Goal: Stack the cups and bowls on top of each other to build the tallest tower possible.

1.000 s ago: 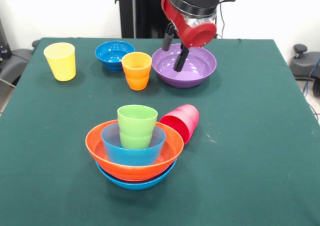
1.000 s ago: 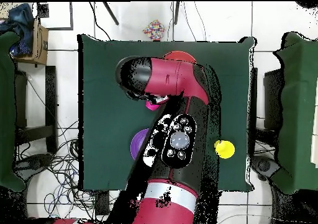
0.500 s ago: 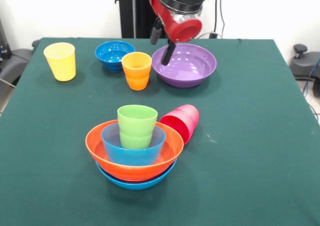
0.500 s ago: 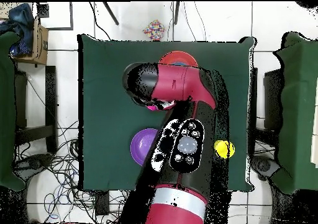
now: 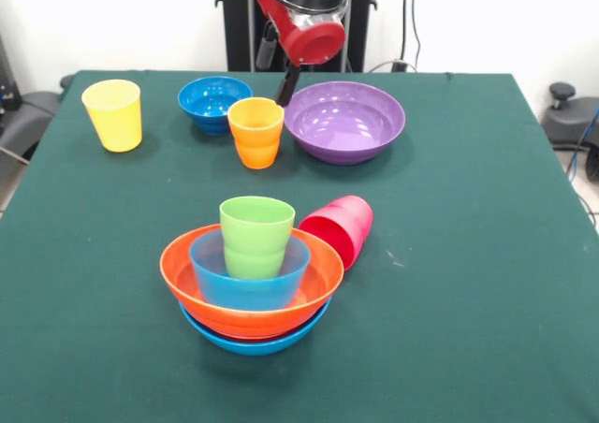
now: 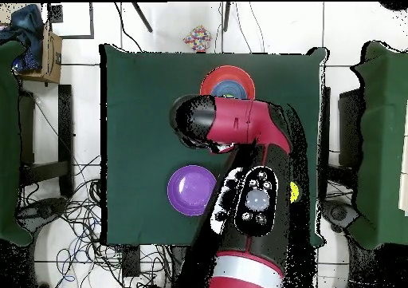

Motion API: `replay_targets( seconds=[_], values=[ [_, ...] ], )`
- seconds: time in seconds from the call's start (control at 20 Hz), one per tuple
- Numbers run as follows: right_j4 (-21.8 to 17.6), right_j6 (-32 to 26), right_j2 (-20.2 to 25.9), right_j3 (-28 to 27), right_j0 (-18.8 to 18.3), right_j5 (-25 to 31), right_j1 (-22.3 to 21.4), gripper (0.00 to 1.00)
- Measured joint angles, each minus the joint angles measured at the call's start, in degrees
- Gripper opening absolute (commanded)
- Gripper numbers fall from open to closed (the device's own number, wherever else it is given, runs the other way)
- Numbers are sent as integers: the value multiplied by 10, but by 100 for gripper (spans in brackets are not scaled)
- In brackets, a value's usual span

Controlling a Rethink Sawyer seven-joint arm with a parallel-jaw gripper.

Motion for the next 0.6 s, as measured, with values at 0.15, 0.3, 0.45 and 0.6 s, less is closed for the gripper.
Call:
replay_targets(
  seconds=[0.15, 0.3, 0.45, 0.6],
  values=[
    [-7, 0, 7, 20, -6, -14, -9, 100],
    [-12, 0, 11, 35, -10, -32, -13, 100],
    [-18, 0, 17, 54, -14, -63, -14, 100],
    [-24, 0, 21, 69, -17, -89, -13, 100]
  ],
)
